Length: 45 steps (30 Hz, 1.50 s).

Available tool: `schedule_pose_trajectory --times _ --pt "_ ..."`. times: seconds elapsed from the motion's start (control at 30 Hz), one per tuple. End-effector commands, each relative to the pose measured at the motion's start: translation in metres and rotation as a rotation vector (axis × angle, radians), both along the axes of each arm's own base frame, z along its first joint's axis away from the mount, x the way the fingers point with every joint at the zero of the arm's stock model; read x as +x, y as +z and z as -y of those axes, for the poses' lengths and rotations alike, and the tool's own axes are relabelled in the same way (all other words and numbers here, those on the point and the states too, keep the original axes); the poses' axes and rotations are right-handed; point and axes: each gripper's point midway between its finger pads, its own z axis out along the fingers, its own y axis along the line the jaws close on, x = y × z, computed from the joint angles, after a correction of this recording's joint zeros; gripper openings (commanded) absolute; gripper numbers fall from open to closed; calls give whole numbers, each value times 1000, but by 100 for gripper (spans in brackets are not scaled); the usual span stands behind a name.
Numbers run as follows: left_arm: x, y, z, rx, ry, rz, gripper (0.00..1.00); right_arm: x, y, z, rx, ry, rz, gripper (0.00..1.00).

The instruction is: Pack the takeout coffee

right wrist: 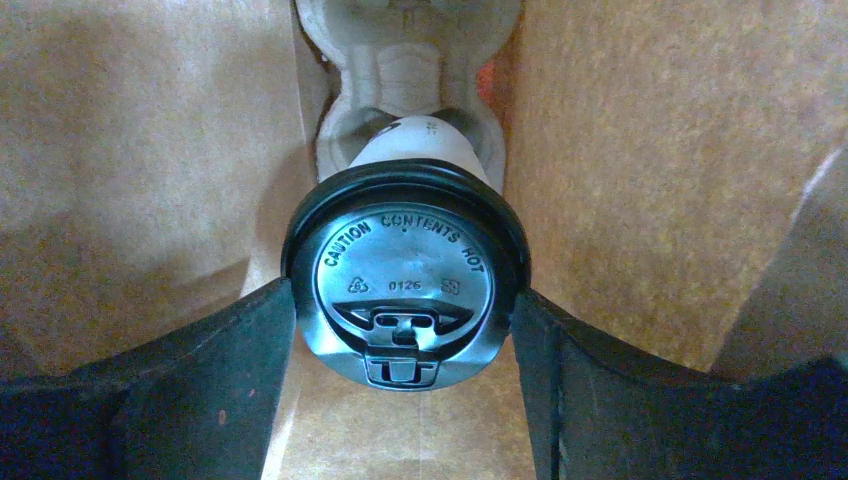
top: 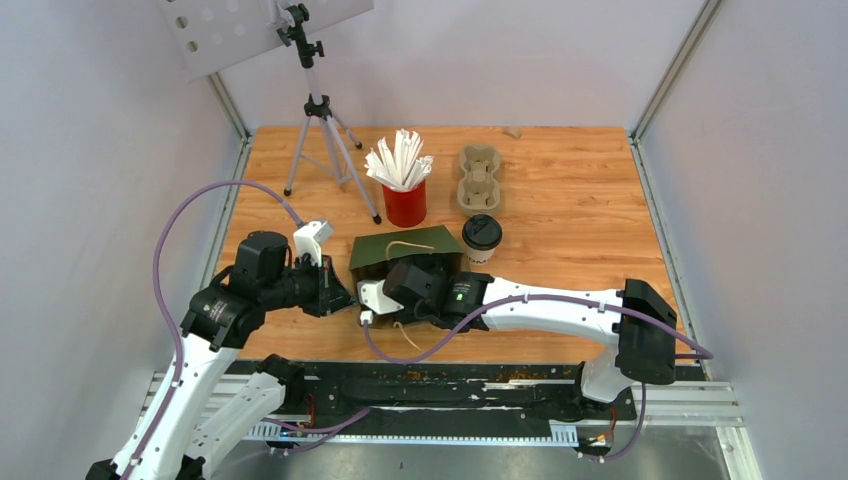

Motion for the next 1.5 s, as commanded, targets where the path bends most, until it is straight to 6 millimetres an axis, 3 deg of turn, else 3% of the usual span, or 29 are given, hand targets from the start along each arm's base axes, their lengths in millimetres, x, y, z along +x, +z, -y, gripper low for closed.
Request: schedule_pose_trajectory --times 0.0,1.47 --pt "5 9 5 -28 -14 37 0 4 -1 -4 31 -7 2 70" --pt "6 13 8 -24 -46 40 0 25 -26 7 56 -49 -18 71"
